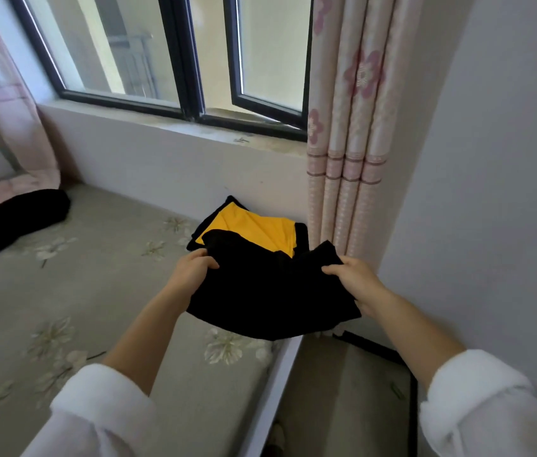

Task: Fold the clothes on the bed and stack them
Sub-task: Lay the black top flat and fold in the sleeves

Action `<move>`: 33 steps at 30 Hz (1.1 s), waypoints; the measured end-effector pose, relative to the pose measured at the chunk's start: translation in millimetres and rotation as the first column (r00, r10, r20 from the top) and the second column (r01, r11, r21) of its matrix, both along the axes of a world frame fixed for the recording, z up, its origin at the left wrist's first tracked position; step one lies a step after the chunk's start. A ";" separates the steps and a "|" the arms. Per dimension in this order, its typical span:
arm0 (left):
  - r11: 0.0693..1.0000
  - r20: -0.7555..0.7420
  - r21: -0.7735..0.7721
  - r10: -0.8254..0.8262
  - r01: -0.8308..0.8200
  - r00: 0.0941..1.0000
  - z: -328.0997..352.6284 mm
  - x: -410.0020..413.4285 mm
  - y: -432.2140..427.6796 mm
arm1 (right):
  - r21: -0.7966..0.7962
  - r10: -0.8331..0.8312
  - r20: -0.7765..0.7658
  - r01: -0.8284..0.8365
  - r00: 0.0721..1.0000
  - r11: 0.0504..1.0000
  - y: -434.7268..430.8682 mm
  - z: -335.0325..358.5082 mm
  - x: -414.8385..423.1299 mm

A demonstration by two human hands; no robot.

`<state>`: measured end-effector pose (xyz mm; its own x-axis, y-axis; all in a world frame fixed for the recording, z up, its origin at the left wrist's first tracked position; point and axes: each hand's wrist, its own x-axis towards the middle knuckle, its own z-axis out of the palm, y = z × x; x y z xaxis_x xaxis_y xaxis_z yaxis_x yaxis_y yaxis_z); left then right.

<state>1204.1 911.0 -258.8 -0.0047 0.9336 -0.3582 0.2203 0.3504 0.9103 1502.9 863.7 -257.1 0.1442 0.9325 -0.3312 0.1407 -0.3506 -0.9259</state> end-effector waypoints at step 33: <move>0.947 -0.735 -0.128 -0.290 0.295 0.613 -222.9 -5.2 347.6 | -0.485 -0.030 0.184 0.117 0.982 0.866 313.4 -211.5 -57.6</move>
